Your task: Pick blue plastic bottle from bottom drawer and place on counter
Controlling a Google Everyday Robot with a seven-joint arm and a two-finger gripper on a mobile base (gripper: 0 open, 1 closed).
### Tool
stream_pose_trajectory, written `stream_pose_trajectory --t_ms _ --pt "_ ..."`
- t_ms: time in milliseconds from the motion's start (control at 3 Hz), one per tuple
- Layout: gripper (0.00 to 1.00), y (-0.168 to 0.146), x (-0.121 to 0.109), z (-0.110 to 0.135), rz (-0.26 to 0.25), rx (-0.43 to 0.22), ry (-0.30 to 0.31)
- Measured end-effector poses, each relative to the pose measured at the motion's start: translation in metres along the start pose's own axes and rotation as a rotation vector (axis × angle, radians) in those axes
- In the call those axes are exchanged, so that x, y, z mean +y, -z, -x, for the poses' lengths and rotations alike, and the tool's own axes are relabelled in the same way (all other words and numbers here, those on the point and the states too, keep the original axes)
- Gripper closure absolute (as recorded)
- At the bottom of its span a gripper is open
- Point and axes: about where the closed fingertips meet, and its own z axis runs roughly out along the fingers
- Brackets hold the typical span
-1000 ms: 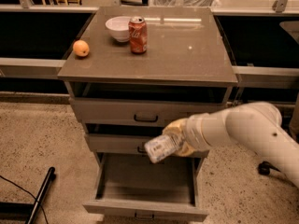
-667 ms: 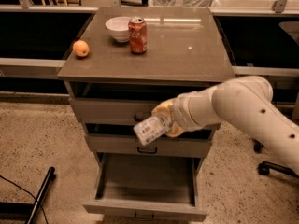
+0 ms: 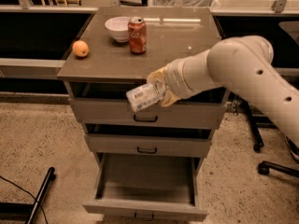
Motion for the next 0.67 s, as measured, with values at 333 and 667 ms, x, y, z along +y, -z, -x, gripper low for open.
stream_pose_trajectory --t_ms 333,667 --pt "1.00 0.003 -0.050 -0.043 -0.077 0.007 -0.126" --pt "1.00 0.002 -0.073 -0.072 -0.108 0.035 -0.240"
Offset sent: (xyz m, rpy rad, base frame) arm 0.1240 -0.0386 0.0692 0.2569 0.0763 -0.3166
